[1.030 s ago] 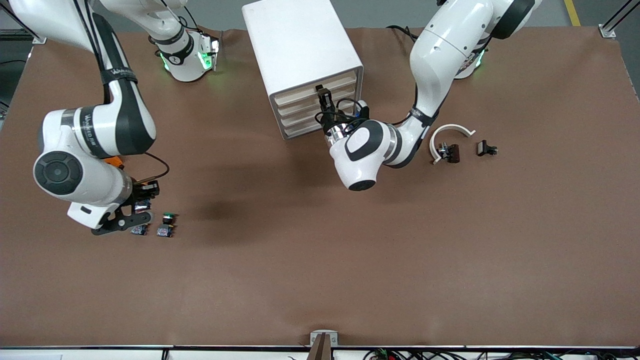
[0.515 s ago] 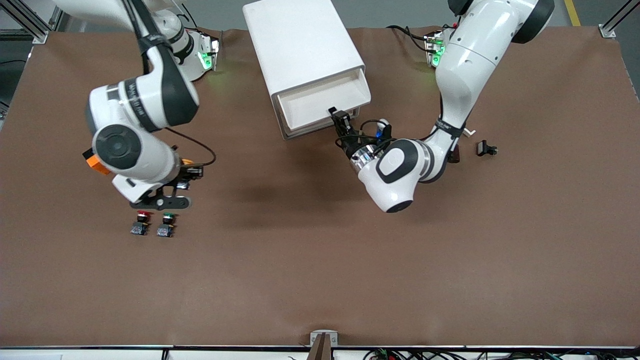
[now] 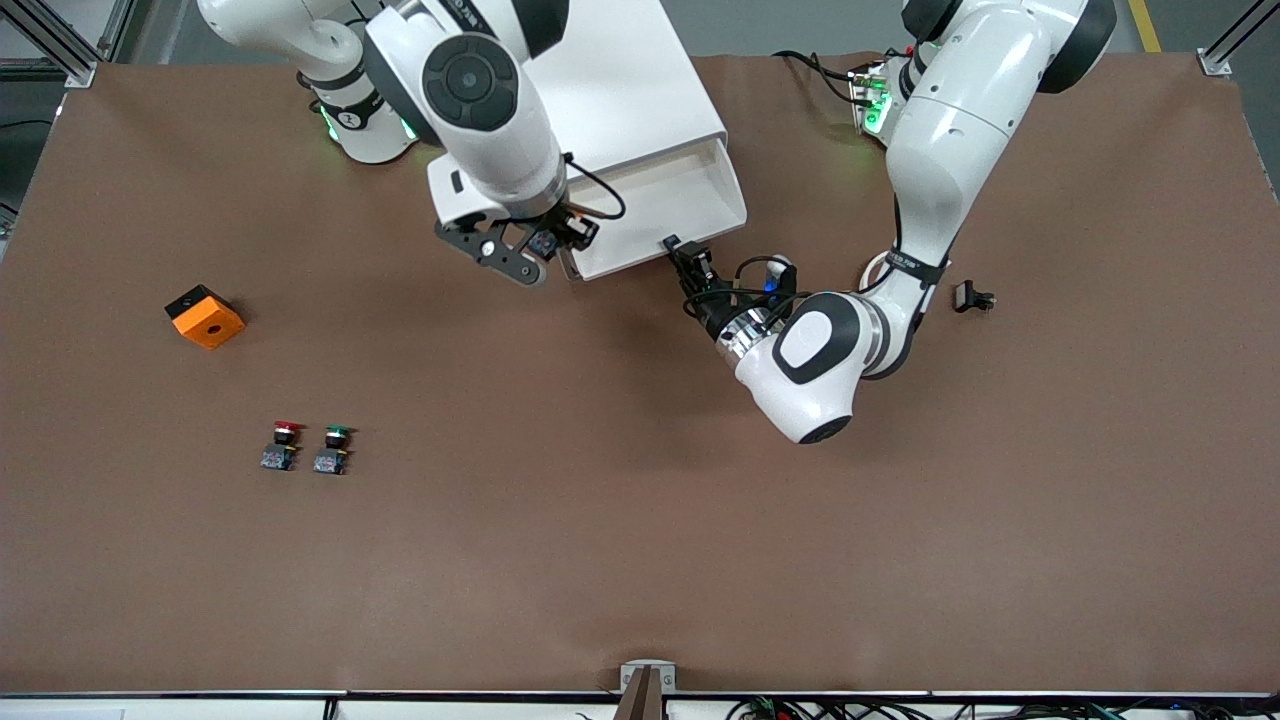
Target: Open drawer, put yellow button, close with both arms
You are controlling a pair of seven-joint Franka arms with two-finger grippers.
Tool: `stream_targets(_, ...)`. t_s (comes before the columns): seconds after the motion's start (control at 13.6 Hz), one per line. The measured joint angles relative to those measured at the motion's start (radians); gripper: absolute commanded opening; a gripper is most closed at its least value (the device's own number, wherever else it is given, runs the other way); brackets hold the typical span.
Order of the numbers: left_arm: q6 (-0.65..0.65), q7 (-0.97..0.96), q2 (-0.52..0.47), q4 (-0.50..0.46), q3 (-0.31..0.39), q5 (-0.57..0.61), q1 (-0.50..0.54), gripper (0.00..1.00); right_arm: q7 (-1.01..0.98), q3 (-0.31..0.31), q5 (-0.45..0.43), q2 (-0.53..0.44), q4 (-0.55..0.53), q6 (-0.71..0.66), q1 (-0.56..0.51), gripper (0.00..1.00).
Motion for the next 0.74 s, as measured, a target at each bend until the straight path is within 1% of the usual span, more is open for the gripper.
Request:
stream_targets(0.22,0.003,0.016,0.0,0.029,0.006,0.0,0.01,1.0,0.157,0.0,0.012,0.002,0.003,0.042,0.05,0.06)
stream_targets(0.37,0.002,0.017,0.0,0.055,0.007,0.0,0.042,1.0,0.248,-0.001,0.012,0.006,0.003,0.073,0.072,0.06)
stream_targets(0.74,-0.001,0.023,-0.001,0.119,0.007,0.0,0.107,1.0,0.409,-0.002,0.012,0.027,0.002,0.083,0.118,0.06)
